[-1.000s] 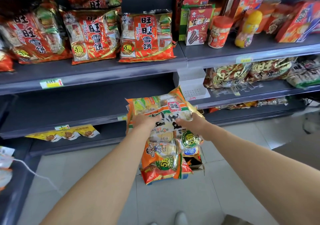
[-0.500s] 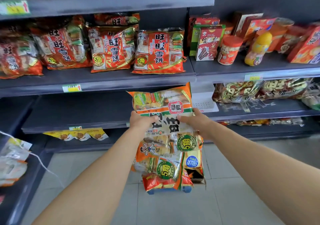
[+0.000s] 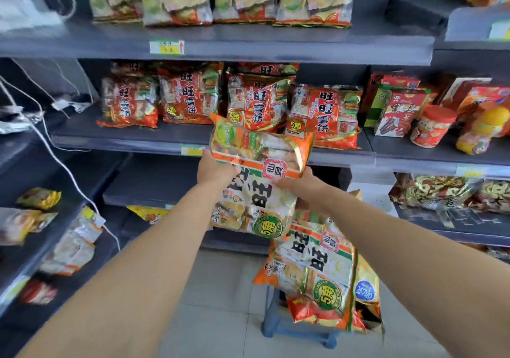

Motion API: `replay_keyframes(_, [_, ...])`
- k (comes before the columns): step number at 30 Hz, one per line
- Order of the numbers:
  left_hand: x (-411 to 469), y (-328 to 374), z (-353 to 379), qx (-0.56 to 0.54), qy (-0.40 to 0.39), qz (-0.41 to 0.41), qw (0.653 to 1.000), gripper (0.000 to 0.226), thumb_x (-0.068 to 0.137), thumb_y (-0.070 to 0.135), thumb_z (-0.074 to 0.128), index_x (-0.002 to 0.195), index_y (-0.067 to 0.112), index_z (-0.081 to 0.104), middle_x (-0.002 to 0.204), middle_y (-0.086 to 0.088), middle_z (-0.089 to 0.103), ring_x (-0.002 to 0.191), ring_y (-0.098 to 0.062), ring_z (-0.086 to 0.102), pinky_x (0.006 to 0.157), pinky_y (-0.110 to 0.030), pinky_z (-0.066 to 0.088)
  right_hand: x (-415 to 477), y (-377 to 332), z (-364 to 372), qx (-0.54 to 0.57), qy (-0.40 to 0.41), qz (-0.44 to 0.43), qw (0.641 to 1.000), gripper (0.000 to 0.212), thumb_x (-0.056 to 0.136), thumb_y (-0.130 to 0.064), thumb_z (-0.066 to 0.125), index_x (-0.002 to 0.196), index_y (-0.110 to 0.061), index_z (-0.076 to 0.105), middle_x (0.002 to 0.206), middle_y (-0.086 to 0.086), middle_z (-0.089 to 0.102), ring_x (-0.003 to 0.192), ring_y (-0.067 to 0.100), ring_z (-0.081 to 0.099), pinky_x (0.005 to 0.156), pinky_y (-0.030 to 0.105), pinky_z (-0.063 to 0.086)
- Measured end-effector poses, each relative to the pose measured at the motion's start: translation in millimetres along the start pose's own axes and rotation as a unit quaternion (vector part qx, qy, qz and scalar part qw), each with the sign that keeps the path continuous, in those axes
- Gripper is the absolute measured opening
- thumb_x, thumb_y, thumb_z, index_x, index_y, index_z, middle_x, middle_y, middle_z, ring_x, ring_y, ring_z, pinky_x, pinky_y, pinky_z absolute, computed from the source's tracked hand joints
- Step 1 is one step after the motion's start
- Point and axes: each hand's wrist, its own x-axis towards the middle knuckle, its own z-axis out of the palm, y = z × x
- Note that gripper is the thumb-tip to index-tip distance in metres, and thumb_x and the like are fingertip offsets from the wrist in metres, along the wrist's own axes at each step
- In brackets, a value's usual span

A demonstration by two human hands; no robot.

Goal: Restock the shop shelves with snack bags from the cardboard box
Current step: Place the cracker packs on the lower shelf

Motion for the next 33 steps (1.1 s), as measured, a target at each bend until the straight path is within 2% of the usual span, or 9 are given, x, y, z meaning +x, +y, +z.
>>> replay_keyframes(3, [27,-2,-42,0.066,0.037,0.038,0.996,0.053,0.088,0.011,0.059,0.136,0.010,0.038,0.125,0.002,0.049,0.104,-0.021,0.052,0.081,-0.030,0.042,12,-11,54,0.098,-0.006,0.028,0.995,0.091,0.072,-0.022,0.082,0.139,-0.026,0.020,0.119,0.008,0.056,0.098,0.030,0.065,0.071,0.047,0.059])
replay_keyframes(6, [54,-11,-82,0.146,0.042,0.070,0.986,0.052,0.088,0.013,0.055,0.137,0.010,0.036,0.132,-0.007,0.051,0.113,-0.029,0.054,0.088,-0.040,0.048,24,-23,105,0.125,0.009,0.028,0.992,0.078,0.080,-0.020,0.076,0.136,-0.022,0.023,0.113,0.005,0.053,0.086,0.023,0.062,0.059,0.036,0.058])
replay_keyframes(12, [94,-44,-121,0.288,-0.015,0.166,0.943,0.027,0.089,0.013,0.054,0.115,0.011,0.047,0.108,-0.007,0.056,0.100,-0.034,0.056,0.074,-0.037,0.043,63,-20,169,-0.028,0.055,0.011,0.998,0.115,0.072,-0.033,0.082,0.151,-0.026,-0.001,0.151,0.005,0.030,0.131,0.029,0.040,0.105,0.048,0.039])
replay_keyframes(15, [107,-60,-114,0.340,-0.069,0.207,0.915,0.026,0.085,0.008,0.055,0.110,0.012,0.049,0.108,-0.008,0.059,0.097,-0.033,0.058,0.076,-0.039,0.045,72,-11,186,-0.107,0.042,0.001,0.993,0.111,0.071,-0.032,0.082,0.152,-0.024,0.006,0.153,0.006,0.023,0.135,0.030,0.035,0.107,0.046,0.037])
replay_keyframes(20, [123,-78,-90,0.317,-0.179,0.205,0.908,0.025,0.078,-0.001,0.060,0.092,0.015,0.047,0.081,0.002,0.053,0.079,-0.023,0.056,0.060,-0.031,0.039,95,14,190,-0.120,0.060,0.023,0.991,0.120,0.038,-0.044,0.083,0.142,-0.025,0.026,0.133,0.003,0.047,0.119,0.026,0.051,0.101,0.050,0.045])
replay_keyframes(23, [137,-86,-73,0.285,-0.223,0.185,0.914,0.031,0.077,-0.002,0.066,0.095,0.018,0.050,0.079,0.005,0.053,0.075,-0.018,0.054,0.053,-0.025,0.038,114,25,183,-0.136,0.083,0.042,0.986,0.090,0.057,-0.036,0.086,0.133,-0.021,0.040,0.123,0.003,0.054,0.111,0.024,0.056,0.097,0.045,0.049])
replay_keyframes(26, [155,-102,-52,0.267,-0.239,0.183,0.916,0.029,0.078,0.000,0.068,0.098,0.017,0.055,0.087,0.003,0.058,0.080,-0.017,0.056,0.061,-0.027,0.042,138,39,178,-0.124,0.092,0.050,0.987,0.053,0.070,-0.025,0.082,0.114,-0.014,0.056,0.110,0.003,0.066,0.103,0.024,0.063,0.095,0.042,0.050])
replay_keyframes(29, [173,-120,-32,0.235,-0.226,0.175,0.929,0.030,0.083,0.003,0.066,0.109,0.015,0.061,0.103,0.000,0.063,0.093,-0.018,0.057,0.082,-0.032,0.046,164,56,176,-0.121,0.126,0.046,0.984,0.043,0.074,-0.026,0.080,0.111,-0.014,0.060,0.107,0.005,0.068,0.101,0.025,0.064,0.095,0.043,0.051])
replay_keyframes(33, [203,-146,-21,0.294,-0.145,0.202,0.923,0.043,0.084,0.012,0.067,0.125,0.015,0.056,0.128,-0.002,0.055,0.123,-0.021,0.046,0.115,-0.042,0.021,194,72,171,-0.097,0.151,0.078,0.981,0.035,0.078,-0.022,0.077,0.110,-0.014,0.062,0.105,0.006,0.069,0.099,0.026,0.065,0.094,0.042,0.051])
